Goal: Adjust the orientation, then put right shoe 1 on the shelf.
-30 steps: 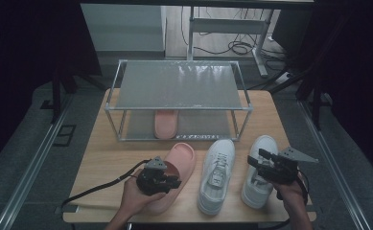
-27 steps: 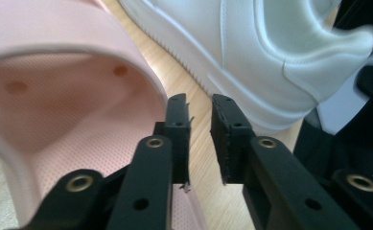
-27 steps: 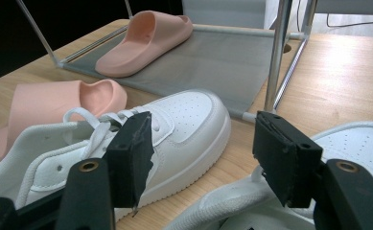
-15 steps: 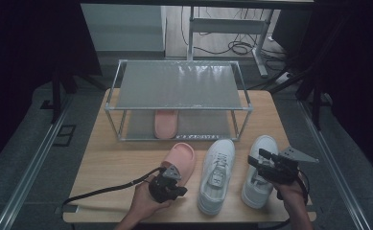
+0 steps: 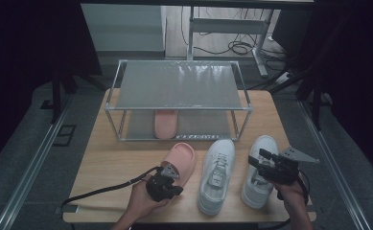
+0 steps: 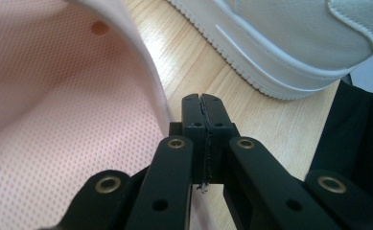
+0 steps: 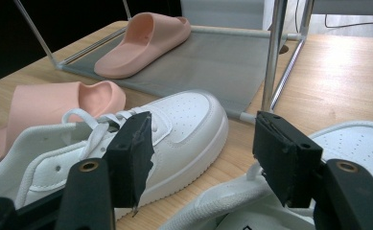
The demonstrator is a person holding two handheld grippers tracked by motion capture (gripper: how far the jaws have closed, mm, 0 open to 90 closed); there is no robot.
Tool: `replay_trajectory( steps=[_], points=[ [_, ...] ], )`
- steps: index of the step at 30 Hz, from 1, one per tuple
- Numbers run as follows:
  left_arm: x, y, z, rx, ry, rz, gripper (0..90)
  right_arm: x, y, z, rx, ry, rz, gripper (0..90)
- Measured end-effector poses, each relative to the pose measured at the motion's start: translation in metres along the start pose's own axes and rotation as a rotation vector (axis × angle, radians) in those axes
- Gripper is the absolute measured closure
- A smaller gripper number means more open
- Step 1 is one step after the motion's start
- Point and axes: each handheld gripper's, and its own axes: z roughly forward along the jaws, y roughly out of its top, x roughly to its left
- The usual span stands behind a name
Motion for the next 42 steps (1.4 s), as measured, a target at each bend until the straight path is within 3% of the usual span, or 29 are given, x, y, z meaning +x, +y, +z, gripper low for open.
replay_trajectory(
  steps=[4,9,12,18,24,33,35,40,42],
  points=[
    [0.002,-0.004,-0.004,0.007,0.034,-0.003,90.0,0.0,0.0,-0.001,-0.001,0.0,0.003,39.6],
    [0.008,-0.012,-0.007,0.013,0.037,-0.025,90.0,0.0,0.0,0.0,0.0,-0.001,0.0,39.6],
    [0.009,-0.011,-0.01,0.02,0.065,-0.02,90.0,0.0,0.0,0.0,-0.001,-0.001,0.0,39.6],
    [0.013,-0.012,-0.013,0.03,0.081,-0.017,89.8,-0.001,0.0,0.0,0.0,-0.001,0.003,39.6],
    [0.022,-0.016,-0.019,0.005,0.064,-0.052,89.9,0.0,0.0,0.0,-0.001,-0.001,0.002,39.6],
    [0.018,-0.014,-0.028,-0.061,0.033,-0.066,88.4,0.0,0.0,0.001,0.002,-0.001,0.0,39.6],
    [0.018,-0.014,-0.032,-0.081,0.029,-0.065,85.6,0.0,0.0,0.0,0.001,-0.001,0.0,39.6],
    [0.017,-0.012,-0.041,-0.144,0.045,-0.081,63.0,0.001,0.0,0.001,0.002,0.003,-0.002,39.6],
    [0.018,-0.012,-0.043,-0.159,0.055,-0.086,60.2,0.001,0.001,0.002,0.001,0.003,-0.006,39.6]
  ],
)
